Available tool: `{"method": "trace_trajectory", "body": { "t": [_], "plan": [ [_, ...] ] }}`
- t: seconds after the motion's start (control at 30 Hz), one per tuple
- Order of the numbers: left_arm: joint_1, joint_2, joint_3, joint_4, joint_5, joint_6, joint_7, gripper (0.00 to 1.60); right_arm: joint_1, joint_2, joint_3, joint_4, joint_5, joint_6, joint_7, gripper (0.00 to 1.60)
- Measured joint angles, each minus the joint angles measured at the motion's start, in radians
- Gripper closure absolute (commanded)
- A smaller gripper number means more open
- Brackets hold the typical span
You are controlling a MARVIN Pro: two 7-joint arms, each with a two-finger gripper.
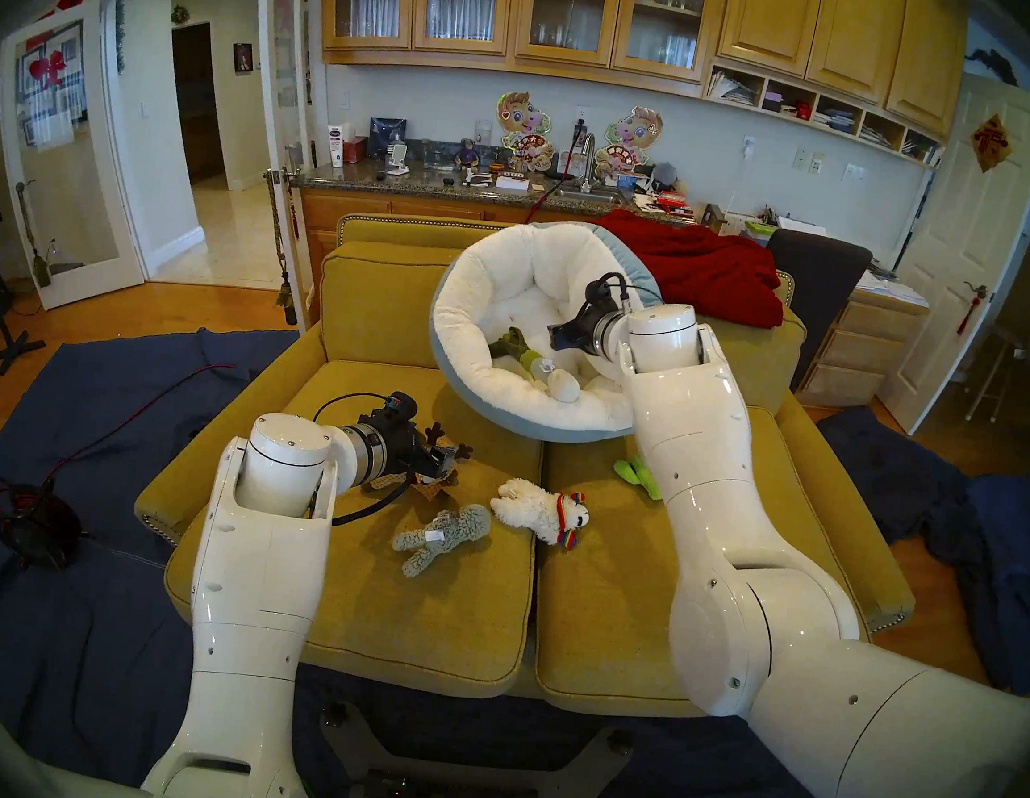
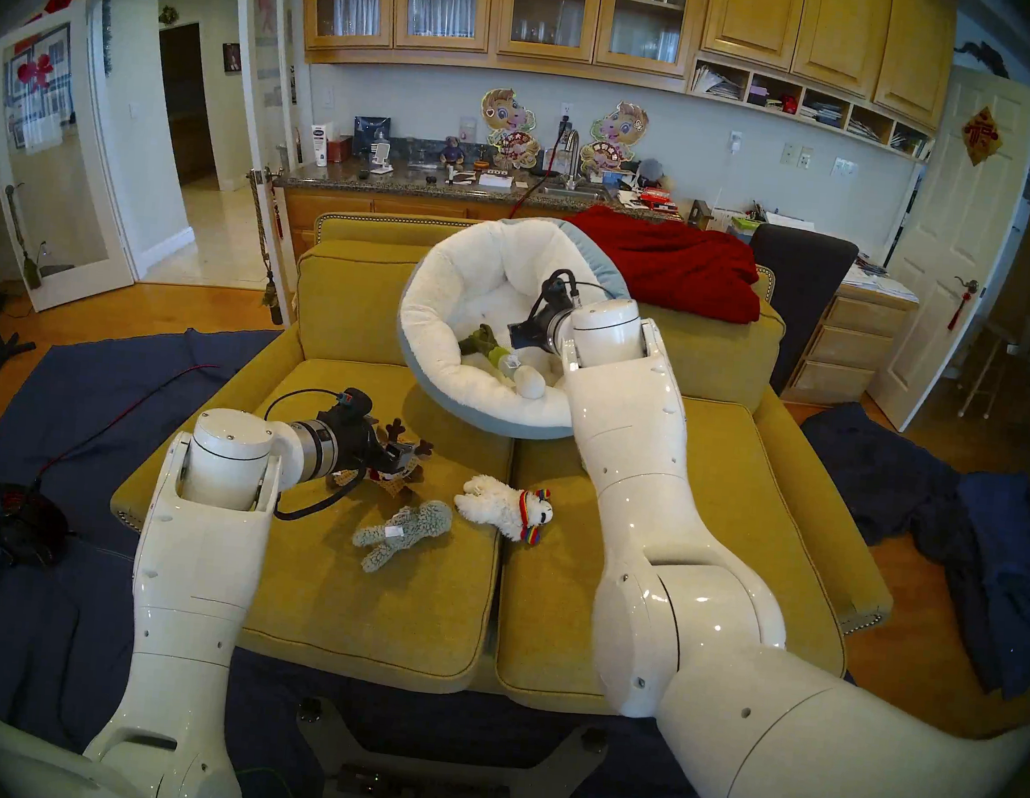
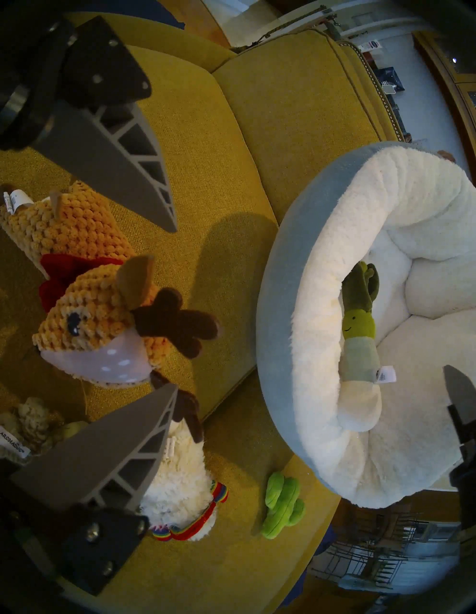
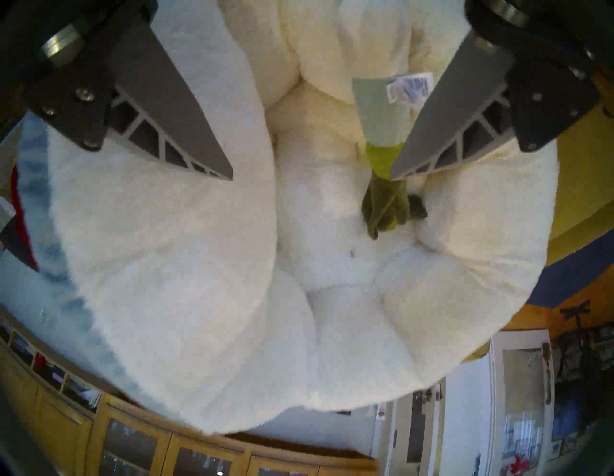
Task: Put toys into dog bed
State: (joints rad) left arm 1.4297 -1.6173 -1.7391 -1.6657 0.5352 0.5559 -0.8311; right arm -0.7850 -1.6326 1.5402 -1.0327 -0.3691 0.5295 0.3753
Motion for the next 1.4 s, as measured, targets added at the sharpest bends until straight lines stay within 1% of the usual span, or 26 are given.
{"method": "trace_trajectory", "body": {
  "t": [0.17, 0.3, 0.63, 0.9, 1.17, 1.4],
  "plan": [
    [0.000, 0.000, 0.000, 0.000, 0.000, 0.000, 0.000, 0.00, -0.015, 0.032, 0.019, -0.052, 0.010, -0.001, 0.044, 0.00],
    [0.000, 0.000, 0.000, 0.000, 0.000, 0.000, 0.000, 0.00, -0.044, 0.066, 0.038, -0.098, 0.016, 0.005, 0.085, 0.00],
    [0.001, 0.000, 0.000, 0.002, 0.000, 0.000, 0.000, 0.00, -0.155, 0.158, 0.107, -0.206, 0.032, 0.053, 0.180, 0.00],
    [0.001, 0.000, 0.000, 0.003, 0.000, 0.000, 0.001, 0.00, -0.234, 0.218, 0.156, -0.286, 0.046, 0.081, 0.256, 0.00],
    [0.001, 0.000, 0.000, 0.003, 0.000, 0.000, 0.001, 0.00, -0.330, 0.277, 0.189, -0.375, 0.063, 0.111, 0.368, 0.00],
    [0.001, 0.000, 0.001, 0.003, 0.000, 0.000, 0.001, 0.00, -0.418, 0.326, 0.201, -0.447, 0.075, 0.134, 0.478, 0.00]
  ]
}}
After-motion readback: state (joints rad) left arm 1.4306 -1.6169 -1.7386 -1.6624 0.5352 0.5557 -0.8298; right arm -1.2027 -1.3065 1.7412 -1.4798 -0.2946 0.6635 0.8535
